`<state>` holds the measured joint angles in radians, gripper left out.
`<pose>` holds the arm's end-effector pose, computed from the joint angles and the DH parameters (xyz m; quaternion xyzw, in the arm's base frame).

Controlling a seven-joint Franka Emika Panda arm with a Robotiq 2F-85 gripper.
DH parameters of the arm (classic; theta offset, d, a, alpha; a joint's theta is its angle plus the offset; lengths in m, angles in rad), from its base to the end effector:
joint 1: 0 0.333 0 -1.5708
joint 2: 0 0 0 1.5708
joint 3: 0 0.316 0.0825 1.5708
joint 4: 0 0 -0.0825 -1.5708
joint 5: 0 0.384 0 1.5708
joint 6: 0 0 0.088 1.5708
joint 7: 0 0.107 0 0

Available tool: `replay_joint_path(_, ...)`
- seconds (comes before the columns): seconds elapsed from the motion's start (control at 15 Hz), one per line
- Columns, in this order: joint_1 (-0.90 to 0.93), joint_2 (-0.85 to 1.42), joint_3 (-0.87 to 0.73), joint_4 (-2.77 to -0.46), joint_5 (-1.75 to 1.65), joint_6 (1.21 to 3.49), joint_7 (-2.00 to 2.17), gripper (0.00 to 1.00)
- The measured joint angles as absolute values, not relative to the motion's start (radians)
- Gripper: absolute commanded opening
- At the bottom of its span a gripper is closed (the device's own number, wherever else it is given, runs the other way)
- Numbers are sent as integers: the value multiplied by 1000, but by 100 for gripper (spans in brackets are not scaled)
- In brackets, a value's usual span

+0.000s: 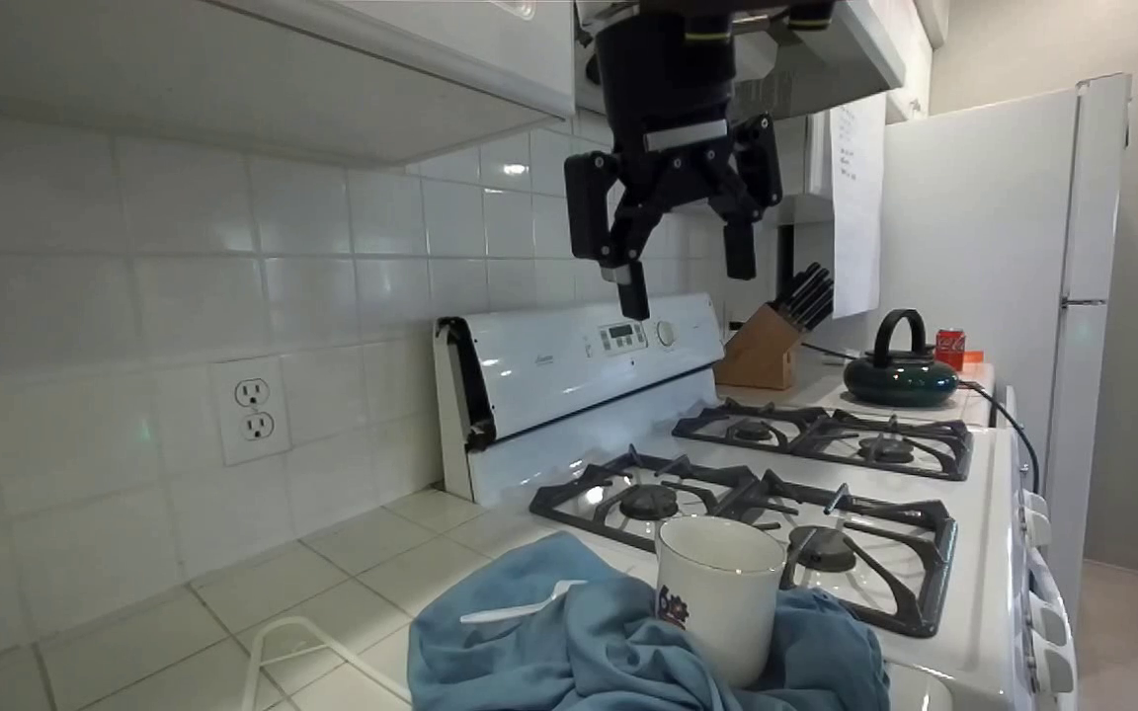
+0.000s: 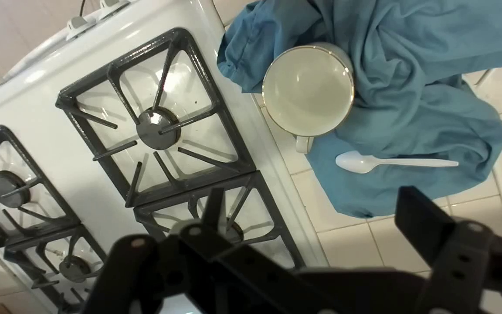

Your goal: Put the plastic spoon inside the white mug

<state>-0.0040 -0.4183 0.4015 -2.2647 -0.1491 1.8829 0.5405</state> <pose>0.4014 0.1729 0.5137 0.9866 -0.0633 0.0671 0.1343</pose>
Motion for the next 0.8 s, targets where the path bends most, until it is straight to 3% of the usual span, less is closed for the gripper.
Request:
replay_joint_path(0.4, 7, -404, 386, -2269, -149, 1895, 555, 100)
replay_joint_path(0.8, 8, -291, 342, -2274, -147, 2101, 718, 100)
